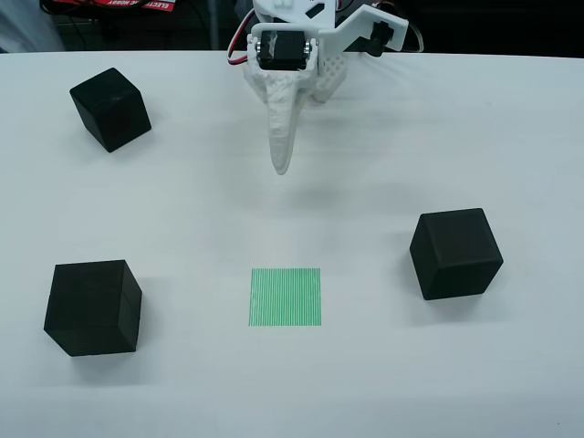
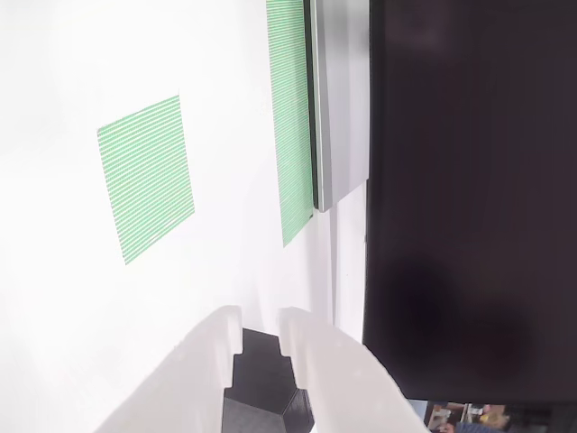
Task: Stack 3 Blocks on the chosen place.
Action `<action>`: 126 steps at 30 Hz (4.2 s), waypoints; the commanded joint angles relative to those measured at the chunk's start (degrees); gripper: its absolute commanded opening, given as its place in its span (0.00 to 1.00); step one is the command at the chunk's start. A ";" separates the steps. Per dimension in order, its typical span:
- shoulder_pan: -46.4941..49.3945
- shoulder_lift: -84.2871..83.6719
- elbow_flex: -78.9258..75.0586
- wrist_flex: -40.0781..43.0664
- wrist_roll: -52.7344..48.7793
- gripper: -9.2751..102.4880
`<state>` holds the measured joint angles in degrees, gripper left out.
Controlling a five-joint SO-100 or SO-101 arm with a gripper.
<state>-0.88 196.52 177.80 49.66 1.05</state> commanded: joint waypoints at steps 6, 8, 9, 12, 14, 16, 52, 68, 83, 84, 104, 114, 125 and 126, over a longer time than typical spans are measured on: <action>0.09 0.35 2.02 -1.23 -0.35 0.08; 0.09 0.35 2.02 -1.23 -0.35 0.08; 0.09 0.35 2.02 -1.23 -0.35 0.08; 0.09 0.35 2.02 -1.23 -0.35 0.08; 0.09 0.35 2.02 -1.23 -0.35 0.08; 0.09 0.35 2.02 -1.23 -0.35 0.08; -2.20 0.44 2.29 -2.02 -0.44 0.08; -2.46 -3.34 -6.06 0.00 -1.14 0.09; -8.53 -22.68 -23.99 -1.85 -13.36 0.09; -8.96 -24.43 -25.49 -0.97 -13.36 0.09; -19.51 -55.46 -52.03 12.30 -20.57 0.09; -19.78 -63.19 -55.28 17.67 -36.47 0.09; -20.65 -69.08 -59.85 17.23 -48.25 0.08; -20.74 -69.96 -60.56 17.31 -49.31 0.08</action>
<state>-21.45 127.88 120.85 67.15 -45.44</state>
